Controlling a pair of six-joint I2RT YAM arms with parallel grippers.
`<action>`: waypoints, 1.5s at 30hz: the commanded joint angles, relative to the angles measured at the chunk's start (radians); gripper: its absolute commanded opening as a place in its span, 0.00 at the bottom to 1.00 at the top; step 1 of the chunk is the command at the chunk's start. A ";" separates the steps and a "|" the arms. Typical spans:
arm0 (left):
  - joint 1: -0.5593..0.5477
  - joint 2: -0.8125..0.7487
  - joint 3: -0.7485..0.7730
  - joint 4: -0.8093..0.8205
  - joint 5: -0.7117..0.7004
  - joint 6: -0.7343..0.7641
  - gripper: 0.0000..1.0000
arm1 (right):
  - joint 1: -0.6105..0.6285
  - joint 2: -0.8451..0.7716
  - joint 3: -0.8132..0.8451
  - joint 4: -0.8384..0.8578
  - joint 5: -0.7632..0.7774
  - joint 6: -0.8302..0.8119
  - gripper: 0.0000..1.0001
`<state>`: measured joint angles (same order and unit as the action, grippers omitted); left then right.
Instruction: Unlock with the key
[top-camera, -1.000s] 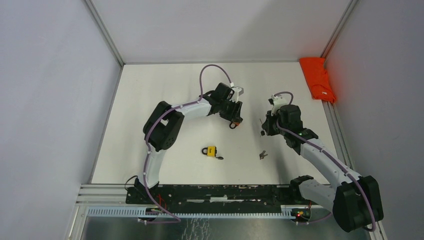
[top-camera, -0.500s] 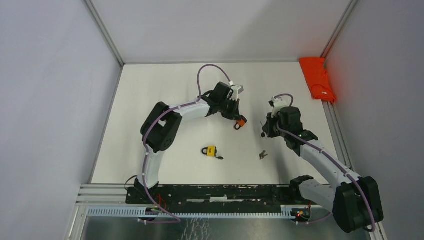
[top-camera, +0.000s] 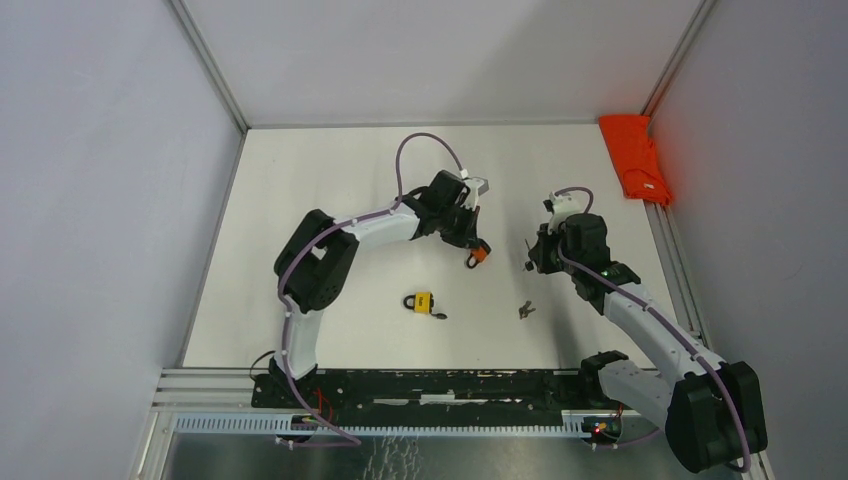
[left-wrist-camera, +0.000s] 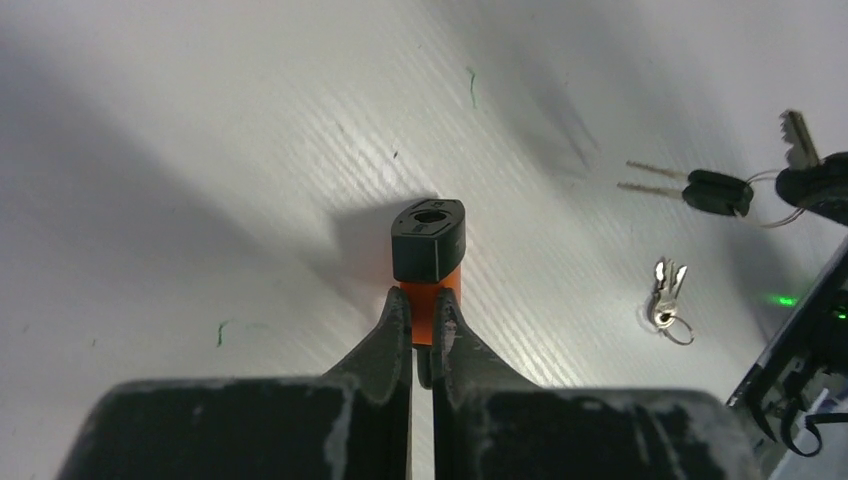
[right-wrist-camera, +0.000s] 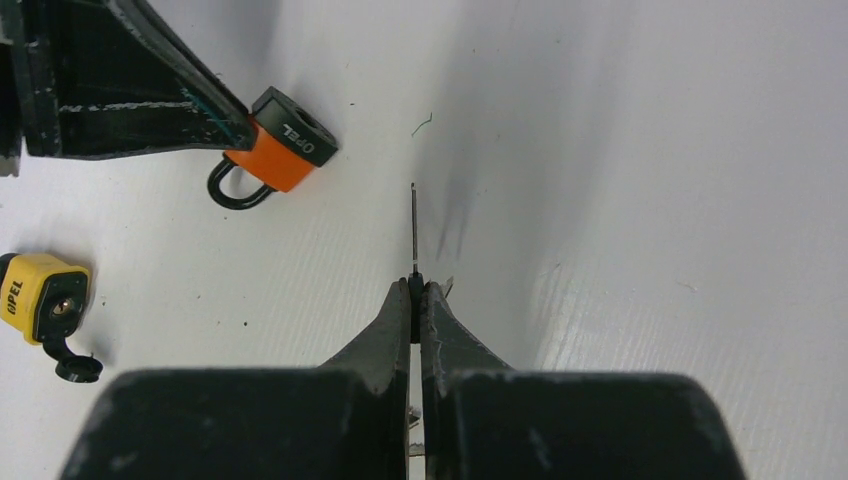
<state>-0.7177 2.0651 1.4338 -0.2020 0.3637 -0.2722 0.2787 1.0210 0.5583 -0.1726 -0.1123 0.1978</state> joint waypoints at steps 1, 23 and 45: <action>-0.019 -0.091 -0.028 -0.105 -0.216 0.050 0.02 | -0.007 -0.019 -0.013 0.049 0.014 0.014 0.00; -0.145 -0.116 -0.044 -0.038 -0.679 0.222 0.24 | -0.017 -0.023 -0.021 0.059 0.016 0.024 0.00; 0.105 0.068 0.322 -0.516 0.247 0.603 0.80 | -0.023 -0.105 -0.006 0.012 -0.012 0.033 0.00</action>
<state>-0.6323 2.0953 1.6855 -0.5201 0.5018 0.1795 0.2588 0.9459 0.5415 -0.1566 -0.1158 0.2234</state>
